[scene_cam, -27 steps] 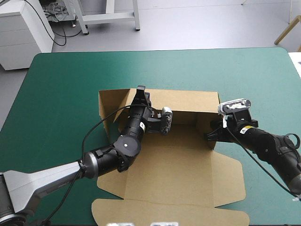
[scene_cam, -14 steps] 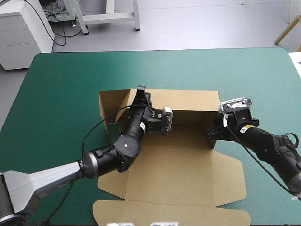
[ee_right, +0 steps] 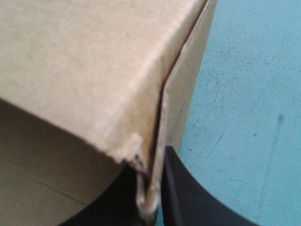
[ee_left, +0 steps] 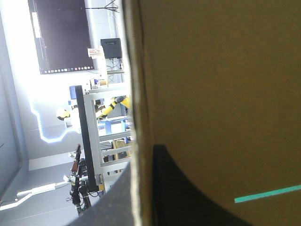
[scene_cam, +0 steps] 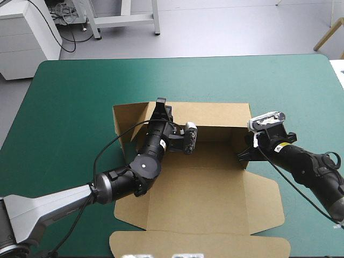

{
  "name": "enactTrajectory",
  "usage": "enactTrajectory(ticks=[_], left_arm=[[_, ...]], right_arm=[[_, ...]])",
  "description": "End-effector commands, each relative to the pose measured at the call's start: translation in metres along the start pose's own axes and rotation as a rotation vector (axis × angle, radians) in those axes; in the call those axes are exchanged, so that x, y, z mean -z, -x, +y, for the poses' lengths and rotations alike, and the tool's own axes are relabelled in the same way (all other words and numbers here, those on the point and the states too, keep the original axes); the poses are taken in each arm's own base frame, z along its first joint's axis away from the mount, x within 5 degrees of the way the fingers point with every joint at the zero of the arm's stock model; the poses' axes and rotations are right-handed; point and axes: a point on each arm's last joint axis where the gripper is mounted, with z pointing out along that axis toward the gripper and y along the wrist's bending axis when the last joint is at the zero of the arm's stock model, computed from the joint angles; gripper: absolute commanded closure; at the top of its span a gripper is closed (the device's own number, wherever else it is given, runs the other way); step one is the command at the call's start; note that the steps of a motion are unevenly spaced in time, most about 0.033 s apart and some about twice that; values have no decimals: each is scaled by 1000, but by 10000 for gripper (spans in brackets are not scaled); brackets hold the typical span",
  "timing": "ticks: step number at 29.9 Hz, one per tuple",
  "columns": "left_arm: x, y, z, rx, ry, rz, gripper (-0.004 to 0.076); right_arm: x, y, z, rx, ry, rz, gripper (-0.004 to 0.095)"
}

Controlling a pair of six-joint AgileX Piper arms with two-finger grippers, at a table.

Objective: Fold the box

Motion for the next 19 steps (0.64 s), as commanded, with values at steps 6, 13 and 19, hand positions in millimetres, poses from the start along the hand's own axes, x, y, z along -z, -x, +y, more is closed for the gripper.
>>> enactTrajectory(ticks=[6, 13, 19], left_arm=[[7, -1, 13, 82, 33, -11, 734], [7, 0, 14, 69, 42, -15, 732], [7, 0, 14, 67, 44, -16, 631]], right_arm=[[-14, 10, -8, 43, -46, -7, 903], [-23, 22, -10, 20, -43, 1, 904], [-22, 22, -9, 25, -35, 21, 905]])
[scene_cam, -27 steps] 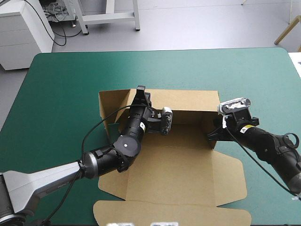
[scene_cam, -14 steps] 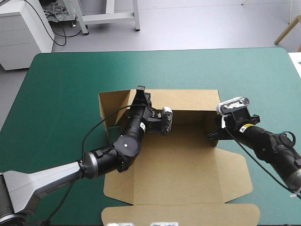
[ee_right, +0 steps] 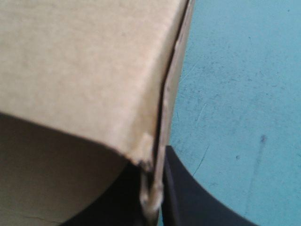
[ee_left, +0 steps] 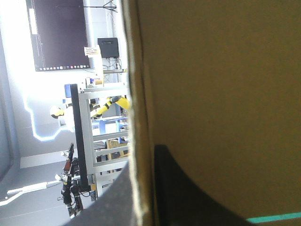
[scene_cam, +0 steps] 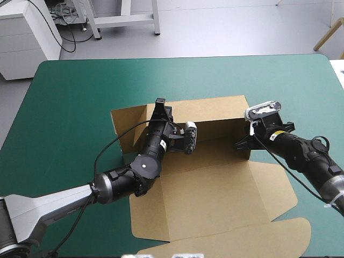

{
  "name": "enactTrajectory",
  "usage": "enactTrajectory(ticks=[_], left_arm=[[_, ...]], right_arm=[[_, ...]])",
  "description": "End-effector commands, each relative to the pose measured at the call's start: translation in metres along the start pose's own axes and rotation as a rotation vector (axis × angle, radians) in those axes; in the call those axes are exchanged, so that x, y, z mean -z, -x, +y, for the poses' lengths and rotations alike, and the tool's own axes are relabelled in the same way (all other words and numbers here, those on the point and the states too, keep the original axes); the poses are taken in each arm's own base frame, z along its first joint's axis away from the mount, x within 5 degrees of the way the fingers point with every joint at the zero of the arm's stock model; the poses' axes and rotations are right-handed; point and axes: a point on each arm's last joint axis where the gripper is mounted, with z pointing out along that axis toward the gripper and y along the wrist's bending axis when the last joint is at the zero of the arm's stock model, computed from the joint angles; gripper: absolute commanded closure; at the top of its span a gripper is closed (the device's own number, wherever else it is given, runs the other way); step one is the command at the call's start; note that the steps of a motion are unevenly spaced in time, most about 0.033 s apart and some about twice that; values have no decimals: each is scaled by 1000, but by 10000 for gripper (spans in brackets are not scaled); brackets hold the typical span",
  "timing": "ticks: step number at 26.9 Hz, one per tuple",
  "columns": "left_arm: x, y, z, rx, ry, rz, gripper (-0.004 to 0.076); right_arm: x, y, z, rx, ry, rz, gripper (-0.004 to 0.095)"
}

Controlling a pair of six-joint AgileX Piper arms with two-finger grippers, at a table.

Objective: Fold the box

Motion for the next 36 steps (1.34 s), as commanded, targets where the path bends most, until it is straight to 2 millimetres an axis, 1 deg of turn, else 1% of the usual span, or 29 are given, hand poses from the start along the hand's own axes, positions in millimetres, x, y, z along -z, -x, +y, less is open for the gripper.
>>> enactTrajectory(ticks=[1, 4, 5, 7, 8, 9, 12, 14, 19, 21, 25, 31, 32, 34, 36], left_arm=[[8, 0, 15, 28, 46, -14, 589], [8, 0, 15, 31, 46, -14, 393], [8, 0, 15, 34, 48, -17, 309], [8, 0, 16, 37, 54, -22, 218], [8, 1, 16, 31, 59, -25, 190], [8, 1, 17, 26, 63, -26, 179], [8, 1, 17, 31, 68, -29, 180], [8, 2, 17, 81, 70, -30, 180], [16, 11, 20, 82, 133, -44, 180], [21, 17, 21, 86, 162, -60, 180], [28, 23, 20, 100, 181, -60, 182], [39, 31, 19, 99, 219, -46, 182], [43, 35, 18, 97, 223, -56, 182], [50, 41, 17, 94, 235, -64, 200], [59, 48, 17, 89, 251, -76, 225]], right_arm=[[3, 5, -1, 2, 2, -1, 905], [3, 4, 0, -6, 8, 13, 905], [3, 4, 0, -14, 8, 15, 905], [3, 3, 0, -20, 11, 22, 904], [3, 2, 0, -22, 13, 27, 904], [3, 2, 0, -22, 16, 34, 905], [3, 0, 1, -35, 21, 57, 905], [3, -1, 0, -48, 14, 65, 905], [4, 0, 0, -66, 10, 82, 905], [8, 7, 0, -83, 12, 77, 905], [12, 16, -1, -98, 15, 64, 905], [14, 18, -4, -98, -15, 88, 905], [15, 17, -4, -98, -13, 101, 907], [15, 18, -3, -115, -11, 107, 907], [19, 23, -3, -140, -8, 118, 907]])
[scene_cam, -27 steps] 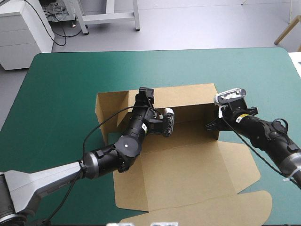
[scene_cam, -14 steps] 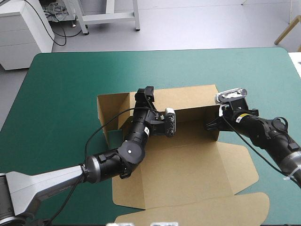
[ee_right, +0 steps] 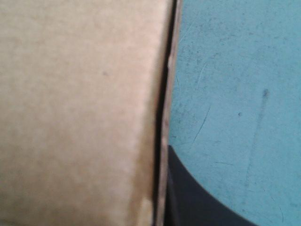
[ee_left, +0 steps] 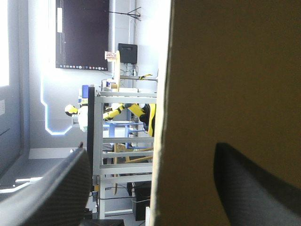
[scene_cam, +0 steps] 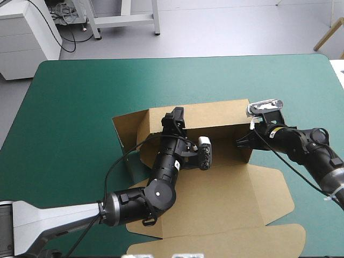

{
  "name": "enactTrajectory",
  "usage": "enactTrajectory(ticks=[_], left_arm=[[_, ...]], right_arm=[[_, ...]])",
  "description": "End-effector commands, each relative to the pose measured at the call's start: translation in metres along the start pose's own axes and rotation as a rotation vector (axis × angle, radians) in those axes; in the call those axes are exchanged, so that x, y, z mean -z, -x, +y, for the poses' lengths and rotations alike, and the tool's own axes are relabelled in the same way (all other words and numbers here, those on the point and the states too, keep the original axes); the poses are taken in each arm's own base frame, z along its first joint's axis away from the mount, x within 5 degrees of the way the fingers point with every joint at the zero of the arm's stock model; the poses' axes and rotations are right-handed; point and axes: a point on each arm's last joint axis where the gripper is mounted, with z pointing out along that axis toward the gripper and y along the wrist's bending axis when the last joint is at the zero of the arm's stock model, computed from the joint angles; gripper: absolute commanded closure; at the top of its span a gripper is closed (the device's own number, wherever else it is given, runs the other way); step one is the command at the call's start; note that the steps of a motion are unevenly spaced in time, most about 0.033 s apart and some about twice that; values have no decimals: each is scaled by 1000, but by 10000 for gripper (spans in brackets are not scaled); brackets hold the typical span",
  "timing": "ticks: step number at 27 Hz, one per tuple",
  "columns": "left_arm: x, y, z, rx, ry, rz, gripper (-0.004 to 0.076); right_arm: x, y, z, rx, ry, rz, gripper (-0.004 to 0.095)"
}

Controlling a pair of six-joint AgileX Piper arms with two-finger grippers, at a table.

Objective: Fold the box

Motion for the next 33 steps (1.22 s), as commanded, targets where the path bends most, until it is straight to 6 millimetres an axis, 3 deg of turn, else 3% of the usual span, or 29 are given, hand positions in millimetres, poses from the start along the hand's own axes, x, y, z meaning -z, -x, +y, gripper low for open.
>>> enactTrajectory(ticks=[1, 4, 6, 9, 16, 24, 29, 33], left_arm=[[20, 14, 30, -8, 156, -63, 236], [36, 22, 40, 14, 175, -116, 251], [45, 22, 50, 42, 193, -138, 251], [63, 19, 65, 88, 229, -159, 251], [86, -4, 100, 193, 299, -169, 260], [85, -64, 142, 328, 409, -17, 451], [72, -115, 154, 473, 381, 163, 720], [65, -153, 157, 623, 331, 272, 725]], right_arm=[[17, 16, 0, -24, 0, -39, 907], [27, 34, -1, -59, -4, -29, 908], [20, 45, -3, -57, -19, 47, 908], [-5, 58, -4, -69, -10, 174, 908], [-50, 91, -8, -76, 0, 273, 908], [-100, 126, -13, -96, 6, 357, 908], [-124, 132, -12, -141, 27, 382, 908], [-125, 132, -16, -85, -10, 384, 899]])
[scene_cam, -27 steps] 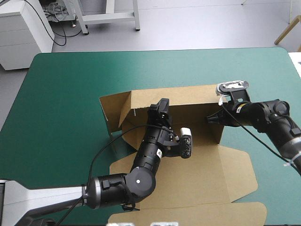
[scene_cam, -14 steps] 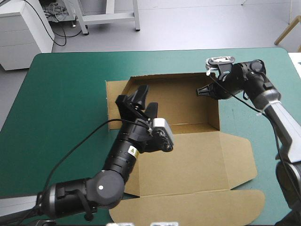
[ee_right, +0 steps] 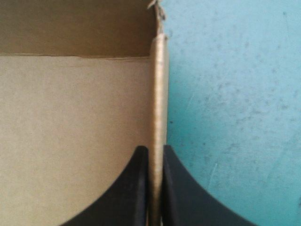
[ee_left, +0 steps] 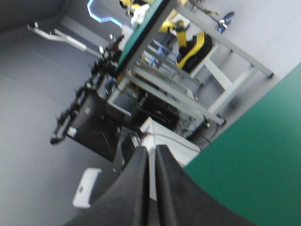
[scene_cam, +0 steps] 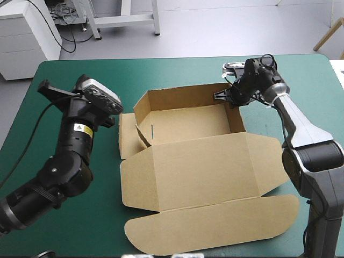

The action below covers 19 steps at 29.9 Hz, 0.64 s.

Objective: Fold the box

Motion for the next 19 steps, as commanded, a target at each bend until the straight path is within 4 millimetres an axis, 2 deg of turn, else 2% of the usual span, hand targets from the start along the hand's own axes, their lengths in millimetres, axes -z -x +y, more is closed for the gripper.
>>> enactTrajectory(ticks=[1, 3, 8, 10, 14, 19], left_arm=[[-7, -15, 28, 139, 16, 52, 725], [-14, -29, 35, 204, 16, 117, 725], [-24, -53, 43, 280, -27, 230, 725], [-27, -61, 45, 333, -37, 269, 725], [-32, -78, 52, 456, -34, 334, 725], [-36, -99, 66, 577, 18, 396, 725]], right_arm=[[24, -1, 2, 53, -26, -9, 882], [24, -1, -1, 62, -51, -9, 807], [24, -1, -2, 68, -65, -10, 529], [26, -1, -2, 69, -66, -14, 460], [42, -1, -1, 72, -72, -48, 425], [86, -6, -1, 84, -97, -141, 425]])
